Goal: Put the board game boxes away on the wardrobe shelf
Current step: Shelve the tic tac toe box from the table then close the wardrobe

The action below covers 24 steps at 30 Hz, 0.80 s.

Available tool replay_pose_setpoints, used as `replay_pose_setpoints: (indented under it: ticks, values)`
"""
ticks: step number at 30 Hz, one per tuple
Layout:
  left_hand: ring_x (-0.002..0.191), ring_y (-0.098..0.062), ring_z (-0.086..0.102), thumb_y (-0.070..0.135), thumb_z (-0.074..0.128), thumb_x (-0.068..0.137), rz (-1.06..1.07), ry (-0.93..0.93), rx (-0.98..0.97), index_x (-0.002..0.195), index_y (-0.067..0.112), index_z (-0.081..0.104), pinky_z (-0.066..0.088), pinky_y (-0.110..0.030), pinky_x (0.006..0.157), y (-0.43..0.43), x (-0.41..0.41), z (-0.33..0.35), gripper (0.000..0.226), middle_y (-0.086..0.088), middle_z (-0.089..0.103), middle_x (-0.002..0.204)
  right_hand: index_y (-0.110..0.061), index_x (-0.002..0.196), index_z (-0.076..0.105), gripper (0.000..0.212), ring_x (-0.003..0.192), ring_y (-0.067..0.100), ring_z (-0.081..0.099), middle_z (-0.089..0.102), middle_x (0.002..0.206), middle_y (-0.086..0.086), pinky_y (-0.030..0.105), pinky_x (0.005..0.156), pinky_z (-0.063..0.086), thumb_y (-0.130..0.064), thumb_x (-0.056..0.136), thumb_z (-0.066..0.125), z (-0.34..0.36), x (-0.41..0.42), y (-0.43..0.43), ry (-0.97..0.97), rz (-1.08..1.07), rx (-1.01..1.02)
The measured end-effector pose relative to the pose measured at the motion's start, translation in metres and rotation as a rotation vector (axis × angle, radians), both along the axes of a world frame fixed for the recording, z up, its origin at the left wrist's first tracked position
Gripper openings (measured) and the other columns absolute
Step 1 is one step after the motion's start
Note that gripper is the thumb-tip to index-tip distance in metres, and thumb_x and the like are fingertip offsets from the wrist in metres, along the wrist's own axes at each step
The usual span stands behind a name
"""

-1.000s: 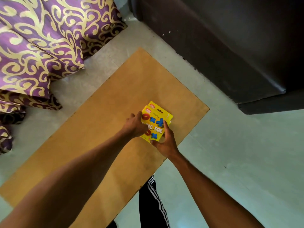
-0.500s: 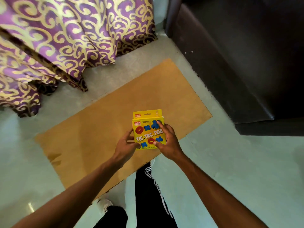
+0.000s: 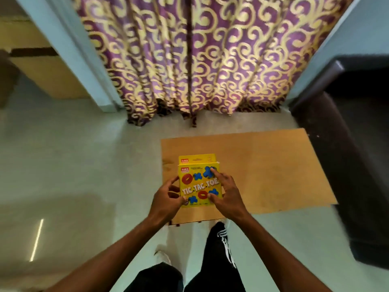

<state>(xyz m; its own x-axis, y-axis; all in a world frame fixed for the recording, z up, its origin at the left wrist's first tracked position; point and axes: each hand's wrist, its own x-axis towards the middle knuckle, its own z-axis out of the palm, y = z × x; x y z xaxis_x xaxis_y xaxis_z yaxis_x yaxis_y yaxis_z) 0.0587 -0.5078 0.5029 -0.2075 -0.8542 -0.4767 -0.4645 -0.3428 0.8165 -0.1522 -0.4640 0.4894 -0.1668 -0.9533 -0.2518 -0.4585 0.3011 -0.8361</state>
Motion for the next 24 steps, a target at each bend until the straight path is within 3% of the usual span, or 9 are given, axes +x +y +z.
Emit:
replay_pose_setpoints:
  ticks: [5, 9, 15, 21, 24]
  values:
    - [0.084, -0.014, 0.069, 0.016, 0.079, 0.077, 0.170, -0.043, -0.087, 0.138, 0.022, 0.049, 0.061, -0.030, 0.066, 0.019, 0.135, 0.029, 0.068, 0.002, 0.064, 0.104, -0.031, 0.146, 0.037, 0.085, 0.104, 0.006, 0.052, 0.040, 0.125, -0.002, 0.018, 0.084, 0.056, -0.008, 0.076, 0.079, 0.025, 0.126, -0.022, -0.008, 0.211, -0.032]
    - [0.077, -0.011, 0.070, 0.011, 0.079, 0.075, 0.368, -0.050, -0.117, 0.135, 0.022, 0.052, 0.059, -0.025, 0.063, 0.028, 0.233, 0.047, 0.067, 0.003, 0.062, 0.114, -0.033, 0.143, 0.040, 0.084, 0.108, 0.011, 0.052, 0.041, 0.127, -0.002, 0.026, 0.083, 0.058, -0.004, 0.075, 0.079, 0.037, 0.224, -0.060, -0.025, 0.433, -0.052]
    - [0.074, -0.013, 0.071, 0.015, 0.082, 0.074, 0.647, -0.045, -0.119, 0.127, 0.026, 0.056, 0.060, -0.030, 0.067, 0.008, 0.339, 0.047, 0.060, 0.007, 0.067, 0.107, -0.026, 0.145, 0.041, 0.082, 0.107, 0.014, 0.052, 0.042, 0.125, 0.001, -0.004, 0.078, 0.038, -0.006, 0.074, 0.077, 0.039, 0.349, -0.138, 0.046, 0.708, -0.082]
    - [0.076, -0.009, 0.071, 0.022, 0.083, 0.075, 0.867, -0.077, -0.137, 0.140, 0.029, 0.043, 0.056, -0.021, 0.058, -0.060, 0.453, 0.047, 0.077, 0.010, 0.066, 0.108, -0.028, 0.145, 0.040, 0.083, 0.106, 0.009, 0.050, 0.046, 0.128, 0.004, -0.005, 0.083, 0.033, -0.011, 0.072, 0.077, 0.039, 0.486, -0.246, 0.064, 0.917, -0.148]
    - [0.073, -0.009, 0.072, 0.014, 0.081, 0.074, 0.955, -0.069, -0.175, 0.143, 0.034, 0.040, 0.057, -0.023, 0.060, -0.090, 0.504, 0.049, 0.083, 0.008, 0.067, 0.107, -0.031, 0.144, 0.040, 0.083, 0.107, 0.008, 0.049, 0.046, 0.129, 0.004, -0.001, 0.084, 0.035, -0.013, 0.072, 0.075, 0.049, 0.553, -0.293, 0.049, 1.008, -0.136]
